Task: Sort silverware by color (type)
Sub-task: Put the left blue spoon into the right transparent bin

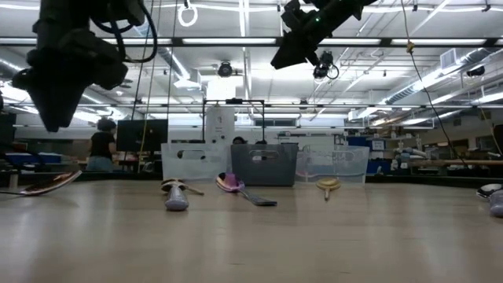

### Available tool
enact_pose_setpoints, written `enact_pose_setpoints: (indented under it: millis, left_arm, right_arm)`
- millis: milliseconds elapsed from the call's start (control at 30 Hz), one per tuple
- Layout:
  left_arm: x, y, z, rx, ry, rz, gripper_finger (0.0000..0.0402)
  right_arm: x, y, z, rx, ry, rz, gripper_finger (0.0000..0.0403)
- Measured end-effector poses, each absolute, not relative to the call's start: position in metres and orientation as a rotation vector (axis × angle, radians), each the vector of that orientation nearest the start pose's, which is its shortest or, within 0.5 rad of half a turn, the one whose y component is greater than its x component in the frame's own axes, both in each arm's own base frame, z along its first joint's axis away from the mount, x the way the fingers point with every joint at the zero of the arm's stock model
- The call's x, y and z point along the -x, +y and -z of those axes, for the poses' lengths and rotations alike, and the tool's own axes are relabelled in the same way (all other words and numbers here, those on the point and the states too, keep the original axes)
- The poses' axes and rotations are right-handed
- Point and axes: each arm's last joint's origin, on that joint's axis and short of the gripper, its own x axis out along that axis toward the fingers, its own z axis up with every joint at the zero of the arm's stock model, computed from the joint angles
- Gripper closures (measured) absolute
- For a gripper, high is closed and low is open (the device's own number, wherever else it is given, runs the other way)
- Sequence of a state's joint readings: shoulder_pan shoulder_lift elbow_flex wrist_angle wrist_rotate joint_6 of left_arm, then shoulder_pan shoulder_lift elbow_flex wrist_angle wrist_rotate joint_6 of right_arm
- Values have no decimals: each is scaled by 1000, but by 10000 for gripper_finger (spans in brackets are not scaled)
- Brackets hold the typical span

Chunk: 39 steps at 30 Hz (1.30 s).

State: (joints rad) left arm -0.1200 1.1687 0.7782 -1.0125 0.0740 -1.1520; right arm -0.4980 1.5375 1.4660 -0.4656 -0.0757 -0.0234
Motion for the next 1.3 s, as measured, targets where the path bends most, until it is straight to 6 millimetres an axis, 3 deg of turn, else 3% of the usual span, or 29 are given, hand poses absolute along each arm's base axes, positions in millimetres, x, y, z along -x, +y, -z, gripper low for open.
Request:
enact_pose_setpoints:
  millis: [633,933,1300]
  left_arm:
    - [-184,-86,-172,995,1368,-761,256]
    - [-195,-94,-148,966,1443,-795,256]
    - [-202,-98,-134,945,1456,-802,256]
  right_arm:
    - [-303,-160,-360,-139,520,380,286]
    - [-304,-159,-360,-145,518,355,286]
    - [-305,-156,-360,-146,517,334,286]
